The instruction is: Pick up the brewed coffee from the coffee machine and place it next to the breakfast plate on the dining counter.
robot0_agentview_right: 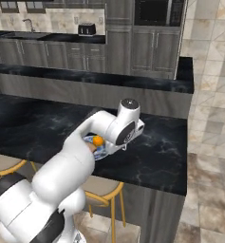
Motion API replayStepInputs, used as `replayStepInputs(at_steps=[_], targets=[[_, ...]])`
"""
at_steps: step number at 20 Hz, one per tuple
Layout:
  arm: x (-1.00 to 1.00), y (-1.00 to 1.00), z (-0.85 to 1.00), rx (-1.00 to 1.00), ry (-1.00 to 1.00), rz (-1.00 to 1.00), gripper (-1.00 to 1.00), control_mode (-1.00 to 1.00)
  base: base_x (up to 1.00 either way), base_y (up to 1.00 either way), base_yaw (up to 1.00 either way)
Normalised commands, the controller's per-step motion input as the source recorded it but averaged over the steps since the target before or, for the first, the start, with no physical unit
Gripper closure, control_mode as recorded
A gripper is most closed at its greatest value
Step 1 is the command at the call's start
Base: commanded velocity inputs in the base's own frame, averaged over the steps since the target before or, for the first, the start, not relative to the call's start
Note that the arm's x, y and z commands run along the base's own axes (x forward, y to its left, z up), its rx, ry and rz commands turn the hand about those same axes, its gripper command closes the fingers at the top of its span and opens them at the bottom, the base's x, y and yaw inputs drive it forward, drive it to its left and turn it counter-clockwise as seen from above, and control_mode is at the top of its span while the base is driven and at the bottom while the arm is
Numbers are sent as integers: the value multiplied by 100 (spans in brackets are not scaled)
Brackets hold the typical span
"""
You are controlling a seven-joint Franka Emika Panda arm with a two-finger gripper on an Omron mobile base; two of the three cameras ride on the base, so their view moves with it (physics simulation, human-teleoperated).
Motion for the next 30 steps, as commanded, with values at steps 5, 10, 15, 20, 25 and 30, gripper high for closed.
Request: replayStepInputs(at_steps=[5, 10, 15, 20, 25, 30], targets=[[47, -9, -44, 2, 0, 9, 100, -100, 0, 0, 0], [42, 0, -46, 0, 0, 6, 100, -100, 0, 0, 0], [36, 0, -43, 0, 0, 2, 100, -100, 0, 0, 0], [32, 0, -43, 0, 0, 0, 100, -100, 0, 0, 0], [35, 0, -40, 0, 0, 0, 100, -100, 0, 0, 0], [36, -2, -33, 0, 0, 0, 100, -100, 0, 0, 0]])
